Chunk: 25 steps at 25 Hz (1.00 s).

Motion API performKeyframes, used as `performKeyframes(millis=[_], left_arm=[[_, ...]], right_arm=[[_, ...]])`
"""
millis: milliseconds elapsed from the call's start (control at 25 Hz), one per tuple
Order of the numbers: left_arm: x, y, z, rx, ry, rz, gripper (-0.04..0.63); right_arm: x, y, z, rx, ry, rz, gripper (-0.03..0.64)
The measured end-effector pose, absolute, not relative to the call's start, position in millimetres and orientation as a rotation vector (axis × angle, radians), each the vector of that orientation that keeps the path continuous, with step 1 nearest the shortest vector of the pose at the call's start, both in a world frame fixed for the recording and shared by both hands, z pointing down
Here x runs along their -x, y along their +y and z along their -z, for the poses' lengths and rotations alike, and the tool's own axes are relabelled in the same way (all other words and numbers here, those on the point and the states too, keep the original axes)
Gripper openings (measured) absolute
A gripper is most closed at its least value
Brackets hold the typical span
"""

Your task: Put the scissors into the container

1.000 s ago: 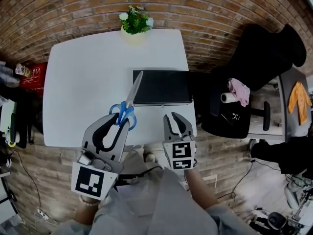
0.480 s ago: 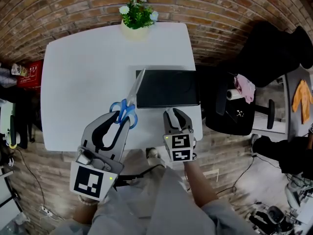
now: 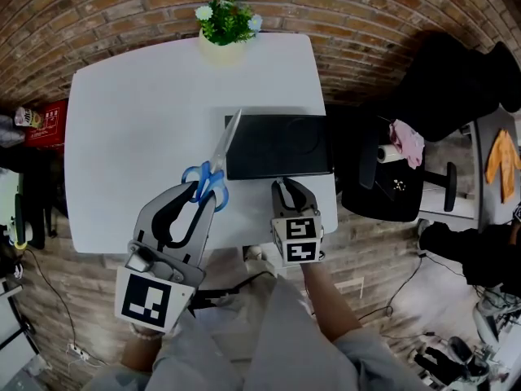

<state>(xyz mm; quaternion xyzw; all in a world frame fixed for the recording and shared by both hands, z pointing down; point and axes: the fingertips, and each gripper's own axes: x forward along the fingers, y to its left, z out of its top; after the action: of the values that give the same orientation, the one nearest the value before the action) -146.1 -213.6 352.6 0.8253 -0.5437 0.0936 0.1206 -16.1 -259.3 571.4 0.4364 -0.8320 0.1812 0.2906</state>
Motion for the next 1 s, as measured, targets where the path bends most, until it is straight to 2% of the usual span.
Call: performKeyframes(millis=[720,1000], left_arm=[[144,-213,-355,-2.441,-1.545,-0.290,0.097],[123,-207,-355,-2.464,-1.527,-0.292,0.097]], right_arm=[[18,-240,-570,-1.169,-2.198,-0.550,0.091],[2,-217,-572,-1.159,-2.202,-0.556,0.091]])
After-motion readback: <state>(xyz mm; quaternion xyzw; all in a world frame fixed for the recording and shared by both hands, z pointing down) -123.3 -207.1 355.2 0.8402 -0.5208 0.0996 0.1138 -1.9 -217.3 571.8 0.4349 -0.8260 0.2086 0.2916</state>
